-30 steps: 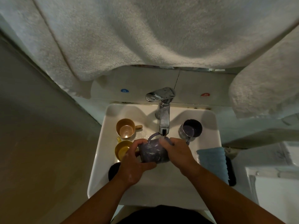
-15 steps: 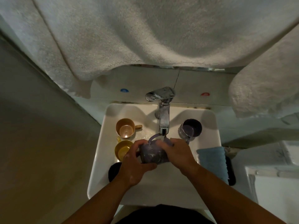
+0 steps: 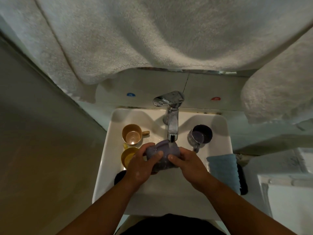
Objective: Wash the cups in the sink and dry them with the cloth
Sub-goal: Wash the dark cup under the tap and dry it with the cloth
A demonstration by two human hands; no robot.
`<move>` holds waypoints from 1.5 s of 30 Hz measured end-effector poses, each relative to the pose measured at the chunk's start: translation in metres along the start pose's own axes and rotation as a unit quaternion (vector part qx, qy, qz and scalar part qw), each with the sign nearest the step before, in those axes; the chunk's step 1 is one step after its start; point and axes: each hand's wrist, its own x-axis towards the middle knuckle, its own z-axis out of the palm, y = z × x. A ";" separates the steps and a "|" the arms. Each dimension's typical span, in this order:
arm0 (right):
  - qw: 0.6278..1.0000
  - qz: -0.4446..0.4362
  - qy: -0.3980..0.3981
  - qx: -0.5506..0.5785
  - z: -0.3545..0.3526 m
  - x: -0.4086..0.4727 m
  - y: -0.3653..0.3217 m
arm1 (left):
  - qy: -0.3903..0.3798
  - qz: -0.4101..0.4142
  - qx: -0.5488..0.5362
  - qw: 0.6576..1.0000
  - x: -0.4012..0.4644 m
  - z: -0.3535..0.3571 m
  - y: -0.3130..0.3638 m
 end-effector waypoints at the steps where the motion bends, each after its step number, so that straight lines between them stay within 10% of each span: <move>1: 1.000 0.002 0.003 -0.006 -0.001 0.000 0.000 | 0.000 -0.009 -0.017 1.000 0.001 0.001 0.002; 20: 0.997 0.025 0.051 0.044 -0.008 0.007 0.005 | -0.101 -0.067 -0.108 0.987 0.002 -0.003 0.007; 45: 0.995 -0.036 0.022 -0.095 -0.009 0.010 -0.006 | -0.028 -0.112 -0.088 0.989 0.005 0.007 0.011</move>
